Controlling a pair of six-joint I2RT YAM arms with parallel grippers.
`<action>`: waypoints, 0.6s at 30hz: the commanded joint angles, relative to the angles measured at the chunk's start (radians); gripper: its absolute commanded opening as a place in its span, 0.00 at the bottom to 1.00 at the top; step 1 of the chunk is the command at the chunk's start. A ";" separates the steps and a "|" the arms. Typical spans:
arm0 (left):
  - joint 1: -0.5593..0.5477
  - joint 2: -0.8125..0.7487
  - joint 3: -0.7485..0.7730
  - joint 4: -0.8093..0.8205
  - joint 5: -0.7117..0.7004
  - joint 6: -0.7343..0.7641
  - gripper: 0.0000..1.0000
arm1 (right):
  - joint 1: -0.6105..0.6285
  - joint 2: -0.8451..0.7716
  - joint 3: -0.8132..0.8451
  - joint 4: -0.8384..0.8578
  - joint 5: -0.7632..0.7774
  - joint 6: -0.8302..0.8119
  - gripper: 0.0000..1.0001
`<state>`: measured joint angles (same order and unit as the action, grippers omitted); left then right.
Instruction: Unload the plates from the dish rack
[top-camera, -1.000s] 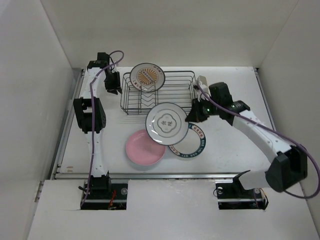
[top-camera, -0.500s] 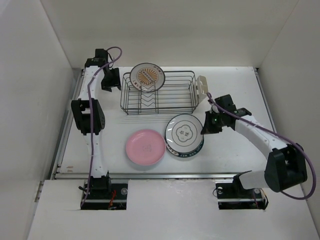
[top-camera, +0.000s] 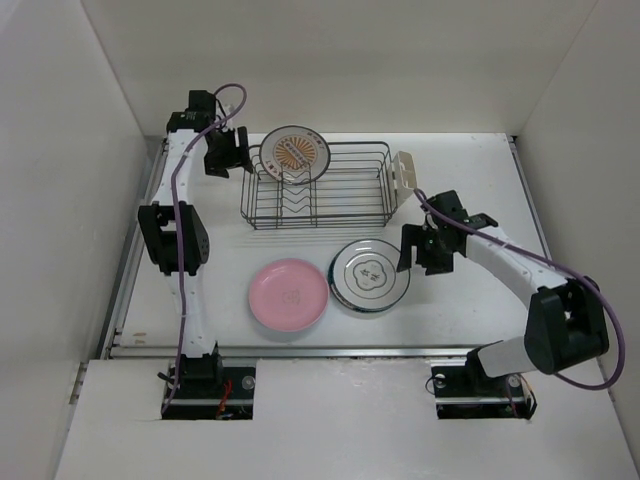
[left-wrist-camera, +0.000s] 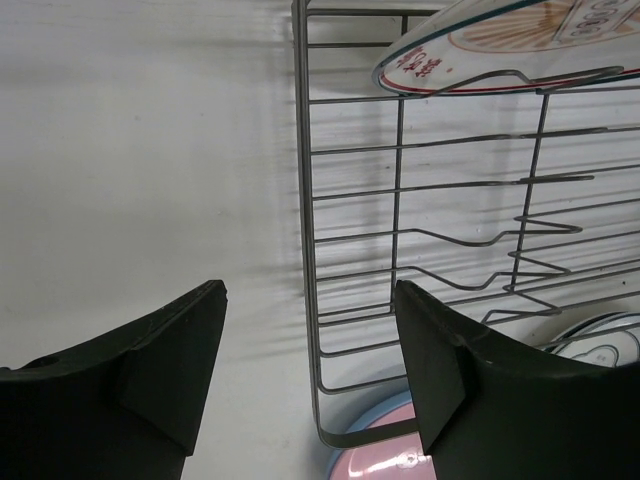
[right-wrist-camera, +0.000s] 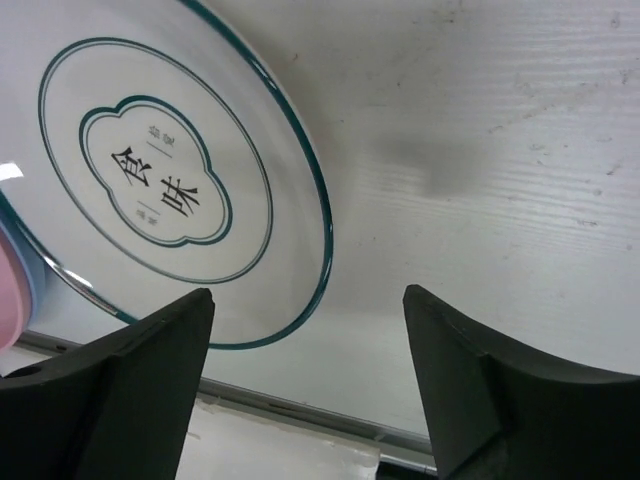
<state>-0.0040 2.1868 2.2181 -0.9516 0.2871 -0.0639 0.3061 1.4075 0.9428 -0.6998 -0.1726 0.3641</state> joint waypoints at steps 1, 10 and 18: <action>-0.005 -0.012 -0.009 -0.015 0.003 0.018 0.65 | -0.004 -0.036 0.071 -0.035 0.041 0.007 0.84; -0.024 0.039 -0.018 -0.055 -0.026 0.041 0.62 | -0.004 -0.163 0.208 -0.056 0.114 -0.028 0.91; -0.024 0.067 -0.028 -0.064 -0.026 0.041 0.61 | -0.004 -0.182 0.269 -0.053 0.105 -0.050 0.91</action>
<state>-0.0254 2.2662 2.1983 -0.9901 0.2649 -0.0345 0.3061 1.2495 1.1702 -0.7528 -0.0849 0.3321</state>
